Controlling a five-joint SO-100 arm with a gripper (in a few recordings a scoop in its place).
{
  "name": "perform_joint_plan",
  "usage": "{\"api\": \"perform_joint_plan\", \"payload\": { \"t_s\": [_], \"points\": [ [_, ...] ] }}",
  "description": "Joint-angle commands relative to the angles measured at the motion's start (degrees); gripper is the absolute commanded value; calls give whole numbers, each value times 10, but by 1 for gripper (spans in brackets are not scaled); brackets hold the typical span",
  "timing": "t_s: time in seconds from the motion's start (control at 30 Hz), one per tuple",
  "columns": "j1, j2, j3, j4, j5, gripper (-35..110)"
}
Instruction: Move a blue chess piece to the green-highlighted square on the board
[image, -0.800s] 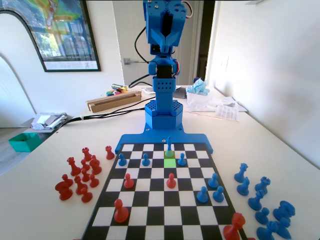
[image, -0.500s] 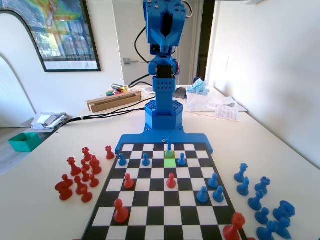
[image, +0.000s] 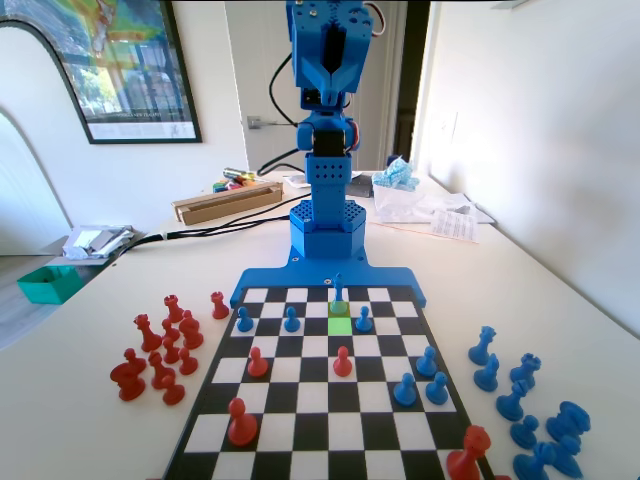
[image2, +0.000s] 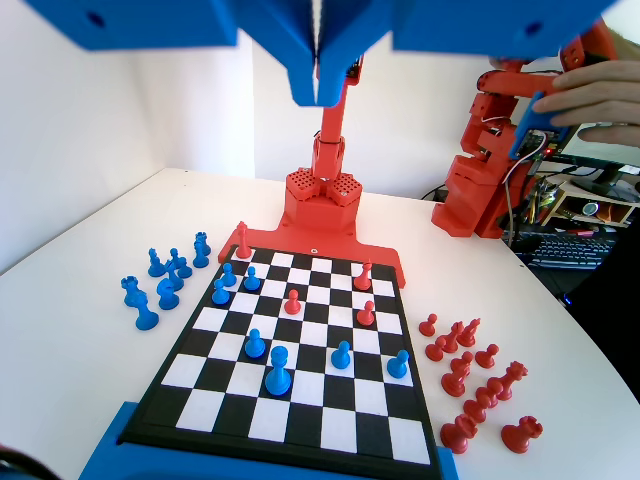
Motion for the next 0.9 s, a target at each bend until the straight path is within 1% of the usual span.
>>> {"api": "perform_joint_plan", "payload": {
  "t_s": [0.0, 0.27, 0.43, 0.7, 0.77, 0.87],
  "points": [
    [-1, 2, -14, -3, -11, 1],
    [-10, -5, -30, -9, -45, 1],
    [-36, -74, -91, 3, -91, 1],
    [-38, -190, -160, 20, -242, 1],
    [-25, -219, -163, 6, -313, 1],
    [-12, -272, -155, -31, -377, 1]
  ]
}}
